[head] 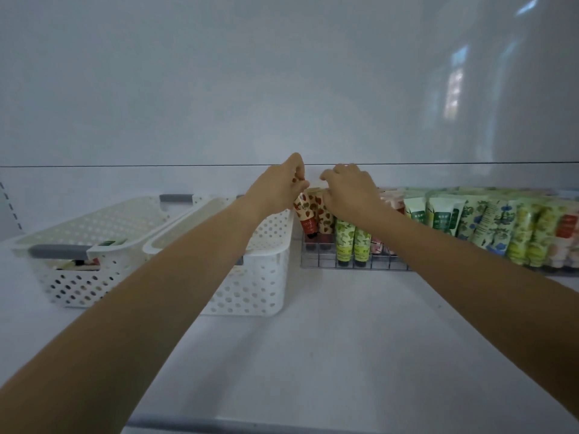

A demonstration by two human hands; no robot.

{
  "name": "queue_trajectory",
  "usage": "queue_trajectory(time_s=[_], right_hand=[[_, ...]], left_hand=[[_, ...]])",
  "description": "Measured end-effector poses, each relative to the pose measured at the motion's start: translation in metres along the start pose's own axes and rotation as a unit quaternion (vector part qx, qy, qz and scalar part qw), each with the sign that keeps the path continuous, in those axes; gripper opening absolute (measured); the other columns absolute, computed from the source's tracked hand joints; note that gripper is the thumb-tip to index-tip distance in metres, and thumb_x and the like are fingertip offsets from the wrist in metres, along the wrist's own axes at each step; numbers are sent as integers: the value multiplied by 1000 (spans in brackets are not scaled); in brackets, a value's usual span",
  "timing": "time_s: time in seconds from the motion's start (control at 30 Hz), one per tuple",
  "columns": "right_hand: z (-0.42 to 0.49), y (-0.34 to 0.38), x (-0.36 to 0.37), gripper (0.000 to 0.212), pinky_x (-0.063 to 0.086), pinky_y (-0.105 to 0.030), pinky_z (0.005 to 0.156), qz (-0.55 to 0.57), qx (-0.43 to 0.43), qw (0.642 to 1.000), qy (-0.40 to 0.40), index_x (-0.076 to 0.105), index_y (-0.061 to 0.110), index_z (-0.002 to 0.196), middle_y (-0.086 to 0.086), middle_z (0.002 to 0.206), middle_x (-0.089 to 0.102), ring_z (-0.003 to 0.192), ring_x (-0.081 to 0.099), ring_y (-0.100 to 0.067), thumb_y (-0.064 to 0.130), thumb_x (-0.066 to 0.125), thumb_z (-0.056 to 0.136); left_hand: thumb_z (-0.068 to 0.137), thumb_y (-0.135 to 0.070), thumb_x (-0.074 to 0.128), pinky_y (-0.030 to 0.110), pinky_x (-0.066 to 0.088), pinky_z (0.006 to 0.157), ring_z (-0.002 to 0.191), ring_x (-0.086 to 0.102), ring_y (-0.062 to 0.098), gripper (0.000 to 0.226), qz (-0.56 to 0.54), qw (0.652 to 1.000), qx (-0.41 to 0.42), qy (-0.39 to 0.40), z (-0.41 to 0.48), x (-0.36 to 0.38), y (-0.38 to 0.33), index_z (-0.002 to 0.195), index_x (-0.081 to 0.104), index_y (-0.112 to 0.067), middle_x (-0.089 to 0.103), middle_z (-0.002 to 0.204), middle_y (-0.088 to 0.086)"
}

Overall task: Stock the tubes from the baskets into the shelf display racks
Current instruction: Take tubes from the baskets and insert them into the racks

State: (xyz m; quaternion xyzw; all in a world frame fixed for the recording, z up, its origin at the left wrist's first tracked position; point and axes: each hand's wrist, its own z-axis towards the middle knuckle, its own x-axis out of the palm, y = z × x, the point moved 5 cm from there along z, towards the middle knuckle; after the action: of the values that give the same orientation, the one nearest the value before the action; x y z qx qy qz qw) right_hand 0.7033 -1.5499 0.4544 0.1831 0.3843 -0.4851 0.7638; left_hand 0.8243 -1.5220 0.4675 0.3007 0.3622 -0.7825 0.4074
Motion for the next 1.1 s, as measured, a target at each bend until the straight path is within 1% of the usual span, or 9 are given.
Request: queue_trajectory(time_s=[0.07, 0.13, 0.2, 0.33, 0.47, 0.6, 0.73, 0.87, 1.1], right_hand=[[-17, 7, -13, 33, 36, -38, 90, 18, -67, 994, -84, 57, 3, 119, -15, 120, 57, 111, 48, -31, 5, 47, 88], [-45, 17, -18, 28, 43, -39, 86, 18, -144, 981, -127, 64, 0, 106, -16, 109, 63, 102, 56, -32, 1, 54, 80], [-74, 22, -9, 25, 50, -40, 79, 7, -205, 970, -128, 67, -1, 97, -14, 99, 67, 93, 61, -31, 1, 61, 73], [-108, 15, 11, 26, 53, -37, 81, 40, -244, 966, -76, 71, 3, 94, -10, 97, 69, 94, 65, -27, 3, 71, 68], [-112, 13, 16, 24, 56, -38, 74, 78, -242, 966, -48, 73, 4, 89, -8, 90, 71, 88, 67, -26, 0, 73, 65], [-114, 13, 21, 22, 57, -40, 68, 100, -229, 968, -23, 73, 4, 86, -9, 89, 71, 84, 68, -27, -4, 73, 66], [-114, 13, 18, 26, 57, -39, 67, 99, -225, 969, -29, 73, 3, 85, -10, 89, 72, 83, 68, -27, -5, 76, 61], [-114, 12, 13, 28, 57, -41, 72, 94, -217, 971, -21, 72, 1, 94, -11, 97, 71, 89, 68, -28, -4, 73, 66], [-76, 17, -22, 30, 51, -46, 87, 123, -176, 975, -53, 64, -1, 112, -16, 112, 66, 103, 62, -31, -2, 57, 83]], left_hand=[[95, -11, 41, 40, 47, 66, 69, 58, 31, 6, 3, 1000, 0, 31, 1, 6, 2, 95, 35, -14, 63, 85, 13], [95, -9, 38, 34, 41, 63, 70, 52, 24, 8, 17, 998, -2, 64, 3, 12, 4, 97, 35, -15, 56, 78, 4], [95, -11, 39, 29, 38, 61, 70, 49, 20, 7, 44, 995, -1, 92, 4, 17, 5, 97, 36, -17, 52, 75, -1], [95, -13, 46, 25, 39, 59, 69, 49, 15, 7, 68, 991, 5, 114, 5, 24, 5, 97, 41, -16, 56, 89, 6], [88, -12, 59, 32, 44, 84, 98, 55, 20, 13, 73, 993, 17, 91, 6, 21, 0, 100, 55, -10, 60, 108, 6], [83, -13, 66, 28, 43, 82, 96, 56, 19, 14, 73, 993, 29, 89, 4, 18, -6, 94, 60, -8, 63, 103, 5], [87, -13, 61, 25, 40, 81, 93, 52, 14, 12, 121, 986, 36, 112, 6, 22, -11, 98, 60, -8, 62, 106, 4], [90, -15, 56, 37, 48, 89, 98, 58, 19, 10, 129, 983, 40, 121, 6, 13, -9, 98, 58, -10, 63, 108, 5], [96, -35, 42, 37, 41, 92, 113, 53, 20, 35, 259, 964, 25, 58, 4, -53, 27, 130, 46, -26, 59, 124, -3]])
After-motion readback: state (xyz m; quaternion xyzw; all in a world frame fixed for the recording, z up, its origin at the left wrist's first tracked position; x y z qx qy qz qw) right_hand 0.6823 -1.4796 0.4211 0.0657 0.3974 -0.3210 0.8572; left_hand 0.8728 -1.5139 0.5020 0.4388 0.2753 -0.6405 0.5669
